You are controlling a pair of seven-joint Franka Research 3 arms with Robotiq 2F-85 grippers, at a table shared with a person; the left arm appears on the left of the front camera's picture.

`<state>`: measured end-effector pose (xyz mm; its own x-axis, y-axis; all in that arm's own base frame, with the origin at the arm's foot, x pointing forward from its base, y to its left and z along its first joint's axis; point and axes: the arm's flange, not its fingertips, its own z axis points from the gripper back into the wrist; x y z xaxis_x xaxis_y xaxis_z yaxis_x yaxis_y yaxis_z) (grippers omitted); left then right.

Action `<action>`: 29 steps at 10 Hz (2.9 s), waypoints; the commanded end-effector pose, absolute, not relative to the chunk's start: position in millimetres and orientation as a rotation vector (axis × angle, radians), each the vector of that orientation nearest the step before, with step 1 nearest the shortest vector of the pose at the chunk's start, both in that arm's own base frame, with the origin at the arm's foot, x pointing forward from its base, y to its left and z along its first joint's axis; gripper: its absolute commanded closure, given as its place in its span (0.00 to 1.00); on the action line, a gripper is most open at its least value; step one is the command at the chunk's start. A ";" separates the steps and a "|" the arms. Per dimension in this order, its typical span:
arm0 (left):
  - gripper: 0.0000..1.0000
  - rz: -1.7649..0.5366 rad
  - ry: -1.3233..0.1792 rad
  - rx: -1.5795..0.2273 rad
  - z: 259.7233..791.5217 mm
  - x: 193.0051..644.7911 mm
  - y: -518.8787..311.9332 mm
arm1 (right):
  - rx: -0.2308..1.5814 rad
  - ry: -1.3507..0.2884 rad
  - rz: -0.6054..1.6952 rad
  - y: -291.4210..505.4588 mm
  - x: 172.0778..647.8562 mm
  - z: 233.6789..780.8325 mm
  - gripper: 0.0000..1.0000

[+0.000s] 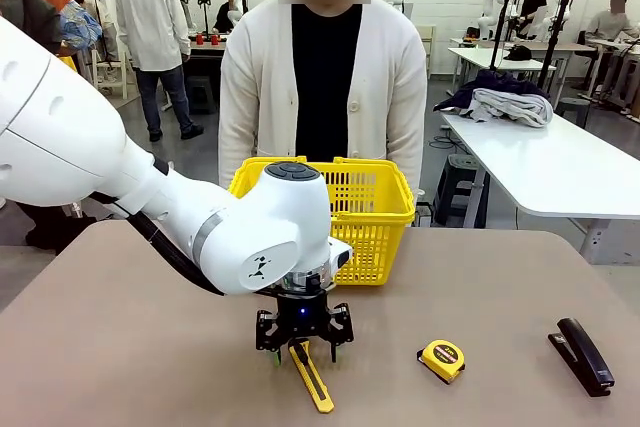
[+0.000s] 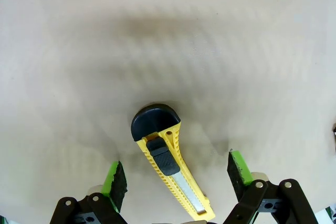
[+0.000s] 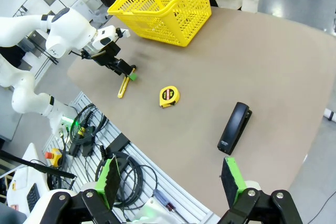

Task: Place the items the person wants into the basket.
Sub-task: Pick up the item the person points to and place it in the Market Basket.

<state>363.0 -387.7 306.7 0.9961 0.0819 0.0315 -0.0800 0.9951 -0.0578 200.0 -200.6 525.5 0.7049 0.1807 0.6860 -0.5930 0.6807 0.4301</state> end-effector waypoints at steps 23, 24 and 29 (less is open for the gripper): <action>1.00 -0.267 -0.114 -0.101 587.9 297.9 -327.2 | 0.715 -0.676 0.479 -200.4 201.0 524.0 0.00; 1.00 -0.262 -0.111 -0.096 587.9 297.4 -326.0 | 0.715 -0.676 0.479 -200.4 201.0 524.0 0.00; 1.00 -0.255 -0.132 -0.088 595.3 296.5 -327.4 | 0.715 -0.676 0.479 -200.4 201.0 524.0 0.00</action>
